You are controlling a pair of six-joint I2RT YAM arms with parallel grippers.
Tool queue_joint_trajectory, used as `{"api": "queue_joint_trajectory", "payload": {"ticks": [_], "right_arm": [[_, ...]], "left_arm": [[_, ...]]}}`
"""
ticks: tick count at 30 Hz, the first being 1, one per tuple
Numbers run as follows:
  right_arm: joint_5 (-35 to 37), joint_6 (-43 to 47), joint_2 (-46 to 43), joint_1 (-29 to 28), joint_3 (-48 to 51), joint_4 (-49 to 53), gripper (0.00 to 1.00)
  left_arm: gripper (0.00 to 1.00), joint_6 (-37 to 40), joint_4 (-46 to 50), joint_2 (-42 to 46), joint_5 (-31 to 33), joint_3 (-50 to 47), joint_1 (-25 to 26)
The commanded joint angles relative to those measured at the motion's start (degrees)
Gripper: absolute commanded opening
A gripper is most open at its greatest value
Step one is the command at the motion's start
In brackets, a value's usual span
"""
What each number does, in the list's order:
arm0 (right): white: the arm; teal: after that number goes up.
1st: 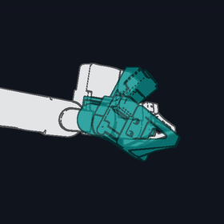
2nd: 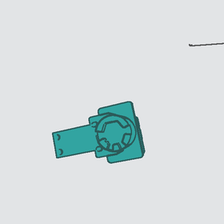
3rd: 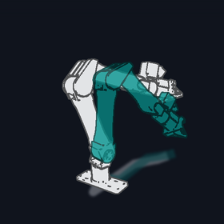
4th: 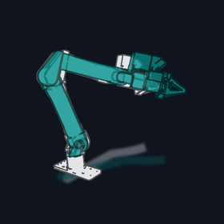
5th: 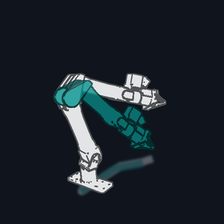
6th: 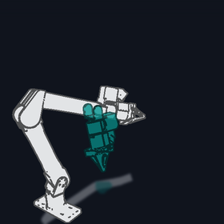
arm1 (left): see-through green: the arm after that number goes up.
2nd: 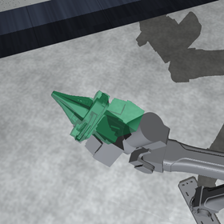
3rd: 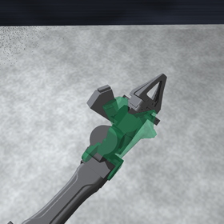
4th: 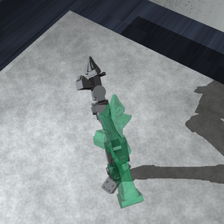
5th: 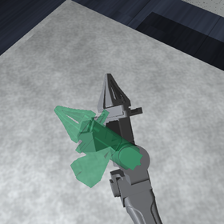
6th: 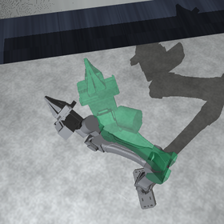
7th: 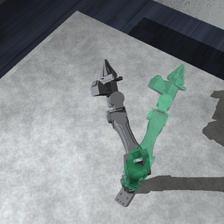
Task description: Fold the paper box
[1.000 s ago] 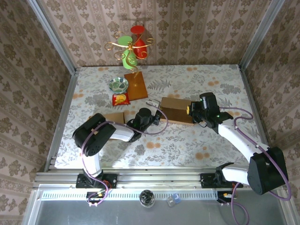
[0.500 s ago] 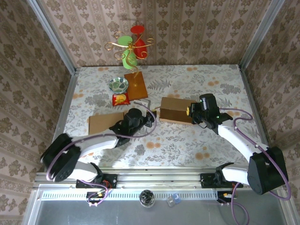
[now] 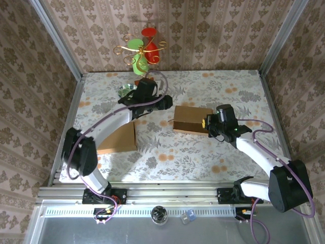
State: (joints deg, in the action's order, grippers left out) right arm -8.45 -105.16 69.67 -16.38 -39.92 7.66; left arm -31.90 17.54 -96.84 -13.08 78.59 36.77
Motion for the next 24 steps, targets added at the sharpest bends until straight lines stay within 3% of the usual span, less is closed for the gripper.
{"api": "queue_joint_trajectory", "payload": {"ticks": [1, 11, 24], "right_arm": [[-0.93, 1.13, -1.06, 0.23, 1.34, -0.2, 0.01], [-1.85, 3.52, -0.52, 0.62, 2.58, -0.81, 0.02], [-2.89, 4.47, -0.06, 0.73, 3.36, -0.92, 0.02]], "left_arm": [[0.5, 1.26, 7.58, -4.95, -6.5, 3.82, -0.06], [0.43, 0.6, 3.7, -14.02, -9.64, 5.9, 0.22], [0.38, -1.92, -3.07, -15.48, -10.12, 0.37, 0.44]]}}
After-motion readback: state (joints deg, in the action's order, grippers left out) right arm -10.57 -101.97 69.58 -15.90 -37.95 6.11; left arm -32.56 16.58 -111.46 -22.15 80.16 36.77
